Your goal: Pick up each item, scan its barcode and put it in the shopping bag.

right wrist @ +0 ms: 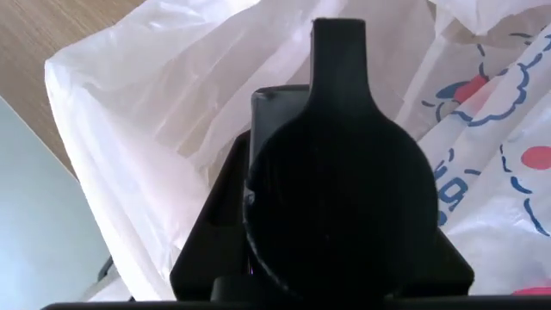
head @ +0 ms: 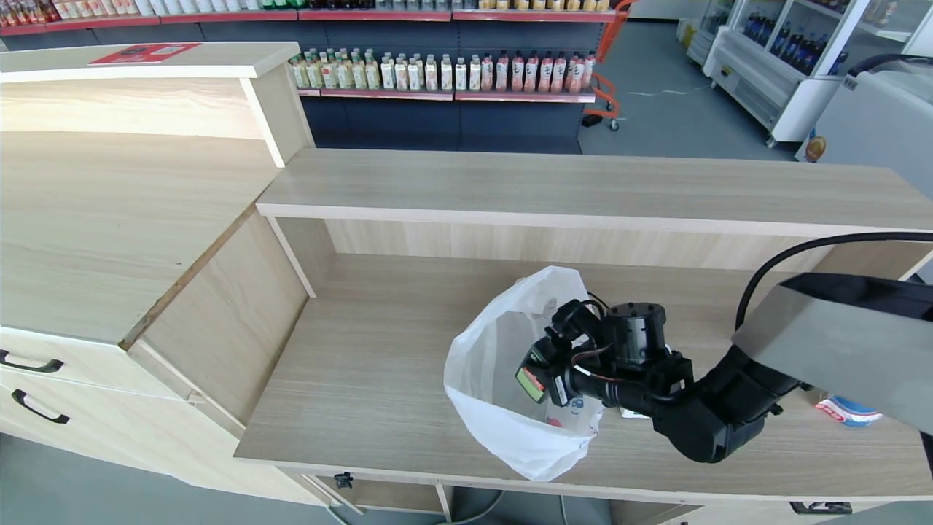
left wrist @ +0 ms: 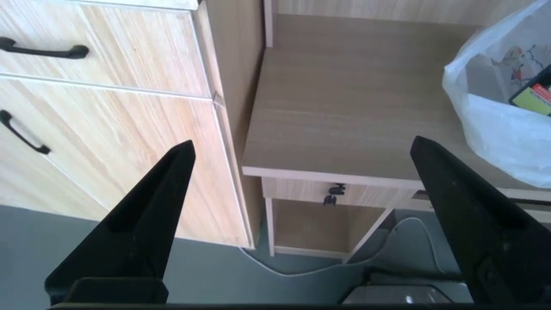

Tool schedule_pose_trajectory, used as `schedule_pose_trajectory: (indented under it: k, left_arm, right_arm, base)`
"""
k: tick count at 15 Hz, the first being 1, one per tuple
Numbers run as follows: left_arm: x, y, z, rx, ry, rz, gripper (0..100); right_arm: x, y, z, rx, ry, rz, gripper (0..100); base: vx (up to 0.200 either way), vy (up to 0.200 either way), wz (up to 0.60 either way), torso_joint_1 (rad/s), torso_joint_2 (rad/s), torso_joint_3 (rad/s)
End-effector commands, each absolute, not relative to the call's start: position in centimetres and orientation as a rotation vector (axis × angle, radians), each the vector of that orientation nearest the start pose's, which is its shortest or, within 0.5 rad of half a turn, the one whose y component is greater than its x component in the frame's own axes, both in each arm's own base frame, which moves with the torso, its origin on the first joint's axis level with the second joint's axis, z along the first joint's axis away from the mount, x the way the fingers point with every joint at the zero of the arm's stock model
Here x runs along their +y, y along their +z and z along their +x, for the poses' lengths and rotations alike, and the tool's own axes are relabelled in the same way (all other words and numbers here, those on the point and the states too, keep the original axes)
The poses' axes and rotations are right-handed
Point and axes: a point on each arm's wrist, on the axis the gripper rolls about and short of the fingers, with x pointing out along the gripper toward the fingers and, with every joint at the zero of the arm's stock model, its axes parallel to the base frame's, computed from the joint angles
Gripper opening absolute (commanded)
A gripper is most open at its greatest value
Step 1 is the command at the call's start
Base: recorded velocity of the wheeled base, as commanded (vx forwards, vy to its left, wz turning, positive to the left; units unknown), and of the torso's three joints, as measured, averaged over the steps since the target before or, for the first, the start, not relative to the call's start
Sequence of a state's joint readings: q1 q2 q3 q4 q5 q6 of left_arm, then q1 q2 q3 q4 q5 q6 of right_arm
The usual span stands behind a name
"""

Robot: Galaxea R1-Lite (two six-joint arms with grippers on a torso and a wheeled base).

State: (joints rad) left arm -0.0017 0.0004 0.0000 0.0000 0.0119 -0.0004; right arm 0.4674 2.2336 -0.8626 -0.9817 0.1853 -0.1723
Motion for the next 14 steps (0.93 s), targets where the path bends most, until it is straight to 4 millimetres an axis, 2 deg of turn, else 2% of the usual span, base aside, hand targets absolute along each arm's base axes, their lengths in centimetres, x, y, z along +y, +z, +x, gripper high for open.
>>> schedule_pose_trajectory:
  k: [1,3,4,6,8,11,12,13,14]
  left_arm:
    - [0.0,7.5,-2.3,0.000,0.011,0.000,100]
    - [0.0,7.5,-2.3,0.000,0.011,-0.002,100]
    - [0.0,7.5,-2.3,0.000,0.011,-0.002,100]
    - [0.0,7.5,-2.3,0.000,0.011,0.000,100]
    - [0.0,7.5,-2.3,0.000,0.011,0.000,100]
    - [0.0,7.5,-2.3,0.000,0.011,0.000,100]
    - [0.0,7.5,-2.3,0.000,0.011,0.000,100]
    - [0.0,7.5,-2.3,0.000,0.011,-0.002,100]
    - [0.0,7.5,-2.3,0.000,0.011,-0.002,100]
  right_arm:
    - [18.2,2.1,34.8,0.367,0.687,-0.248,0]
    - [18.4,1.3,35.1,0.350,0.693,-0.277,0]
    - [18.4,0.9,35.2,0.347,0.694,-0.281,100]
    - [18.5,1.1,35.4,0.338,0.694,-0.270,100]
    - [18.6,2.3,35.6,0.319,0.688,-0.224,100]
    - [17.9,7.4,35.0,0.303,0.638,0.046,100]
    - [17.7,7.7,34.9,0.304,0.635,0.059,100]
    - [16.1,10.7,34.4,0.319,0.590,0.142,100]
    - [15.0,12.5,33.9,0.320,0.565,0.175,100]
  base:
    - [0.000,0.000,0.00,0.000,0.00,0.000]
    - [0.000,0.000,0.00,0.000,0.00,0.000]
    - [0.000,0.000,0.00,0.000,0.00,0.000]
    - [0.000,0.000,0.00,0.000,0.00,0.000]
    - [0.000,0.000,0.00,0.000,0.00,0.000]
    - [0.000,0.000,0.00,0.000,0.00,0.000]
    - [0.000,0.000,0.00,0.000,0.00,0.000]
    - [0.000,0.000,0.00,0.000,0.00,0.000]
    - [0.000,0.000,0.00,0.000,0.00,0.000]
